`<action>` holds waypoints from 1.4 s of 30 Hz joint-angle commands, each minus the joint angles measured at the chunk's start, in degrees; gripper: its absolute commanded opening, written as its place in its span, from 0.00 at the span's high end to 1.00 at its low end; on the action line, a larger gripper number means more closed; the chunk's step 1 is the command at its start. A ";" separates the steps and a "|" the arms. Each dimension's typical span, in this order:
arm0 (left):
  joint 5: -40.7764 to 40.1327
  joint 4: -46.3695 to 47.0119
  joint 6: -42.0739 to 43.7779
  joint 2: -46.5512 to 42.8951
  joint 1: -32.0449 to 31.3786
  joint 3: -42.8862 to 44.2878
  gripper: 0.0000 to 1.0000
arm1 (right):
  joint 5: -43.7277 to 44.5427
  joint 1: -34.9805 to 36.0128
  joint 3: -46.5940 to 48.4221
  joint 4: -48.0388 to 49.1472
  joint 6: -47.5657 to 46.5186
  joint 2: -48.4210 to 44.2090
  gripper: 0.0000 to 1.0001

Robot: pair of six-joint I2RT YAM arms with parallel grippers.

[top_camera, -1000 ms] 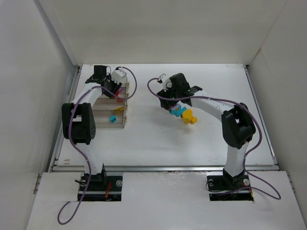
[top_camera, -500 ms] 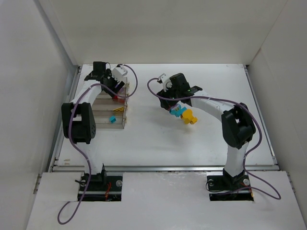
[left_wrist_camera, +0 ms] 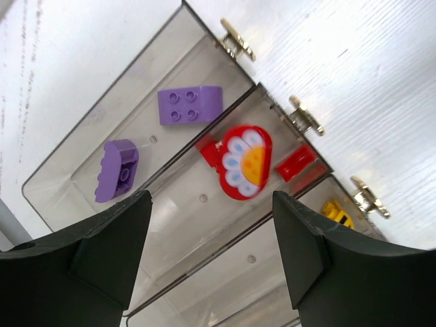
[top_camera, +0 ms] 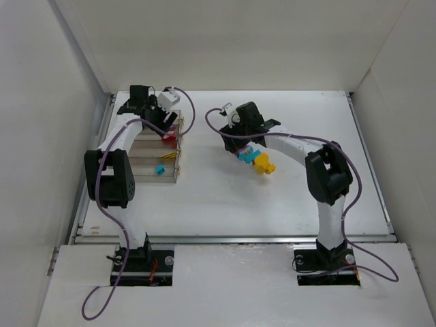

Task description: Sort the legos into containers by color

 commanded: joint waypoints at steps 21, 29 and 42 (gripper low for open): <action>4.75 0.14 -7.37 -8.85 -3.68 2.58 0.31 | 8.02 1.65 6.00 -2.22 4.41 5.13 0.00; 10.80 0.14 -12.71 -8.15 -6.24 3.73 0.31 | 12.16 1.65 0.47 -3.98 4.42 -6.54 0.00; 16.35 -0.47 -25.20 5.29 -11.95 10.84 0.31 | 9.61 0.42 -11.57 -10.58 1.34 -14.47 0.00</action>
